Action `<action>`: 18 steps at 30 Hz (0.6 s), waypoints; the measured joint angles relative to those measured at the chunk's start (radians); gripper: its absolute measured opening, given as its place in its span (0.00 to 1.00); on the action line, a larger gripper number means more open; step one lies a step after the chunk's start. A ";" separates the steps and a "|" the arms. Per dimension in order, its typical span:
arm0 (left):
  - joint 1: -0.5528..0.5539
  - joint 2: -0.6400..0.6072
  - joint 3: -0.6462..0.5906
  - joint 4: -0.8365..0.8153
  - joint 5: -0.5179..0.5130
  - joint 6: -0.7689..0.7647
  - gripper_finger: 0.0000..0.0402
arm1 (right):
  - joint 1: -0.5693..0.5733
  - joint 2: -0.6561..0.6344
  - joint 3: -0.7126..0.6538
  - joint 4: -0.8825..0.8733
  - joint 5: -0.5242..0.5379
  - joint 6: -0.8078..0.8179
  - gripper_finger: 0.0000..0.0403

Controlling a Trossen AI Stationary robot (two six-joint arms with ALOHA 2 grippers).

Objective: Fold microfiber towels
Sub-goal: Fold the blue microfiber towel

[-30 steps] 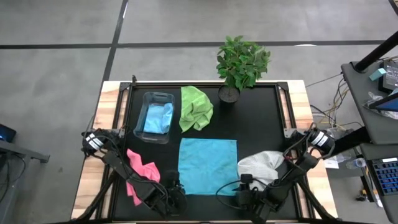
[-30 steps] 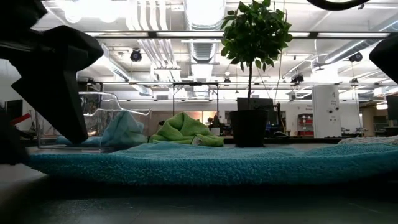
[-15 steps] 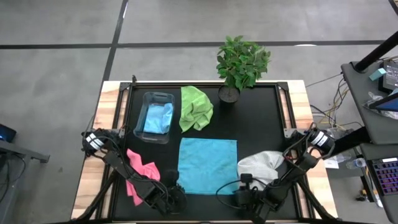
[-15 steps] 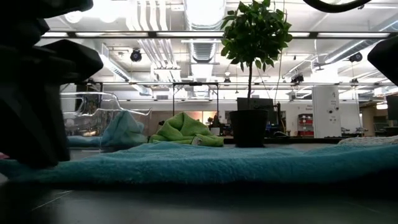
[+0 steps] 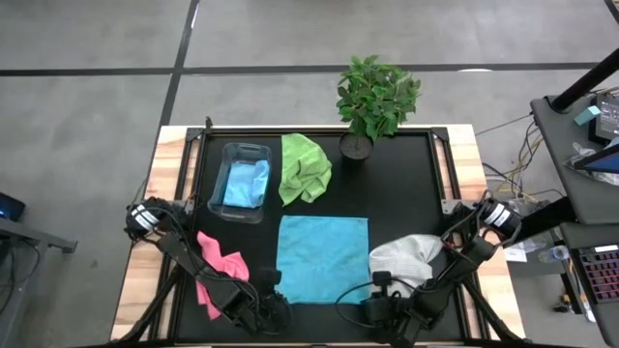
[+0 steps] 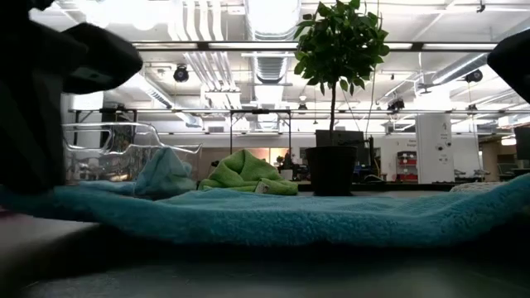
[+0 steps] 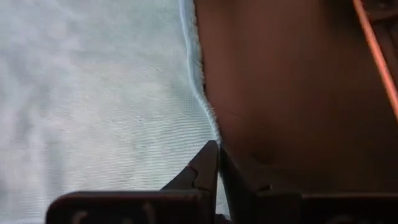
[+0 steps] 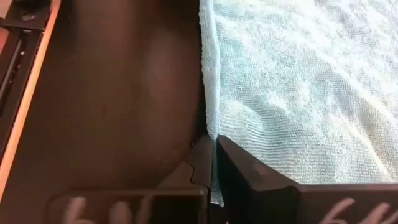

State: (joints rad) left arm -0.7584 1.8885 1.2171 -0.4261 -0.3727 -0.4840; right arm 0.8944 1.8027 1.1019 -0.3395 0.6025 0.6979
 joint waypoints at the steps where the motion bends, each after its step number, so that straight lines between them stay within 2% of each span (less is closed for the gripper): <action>1: 0.001 0.000 0.000 0.000 0.023 -0.004 0.03 | 0.000 0.000 0.000 0.000 0.000 0.000 0.03; 4: 0.001 0.000 0.000 0.000 0.064 -0.020 0.12 | 0.000 0.000 -0.002 0.004 0.000 0.000 0.03; 7: 0.001 0.002 0.000 -0.001 0.060 -0.033 0.22 | 0.000 0.000 -0.003 0.006 0.000 0.008 0.03; 13: 0.001 0.002 -0.021 -0.002 -0.078 -0.041 0.40 | 0.000 0.000 -0.005 0.008 0.000 0.008 0.03; 18: 0.001 0.003 -0.037 0.085 0.024 -0.029 0.43 | 0.000 0.000 -0.007 0.008 0.000 0.008 0.03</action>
State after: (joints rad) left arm -0.7577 1.8912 1.1805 -0.3408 -0.3482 -0.5133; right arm 0.8944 1.8027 1.0949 -0.3314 0.6029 0.7063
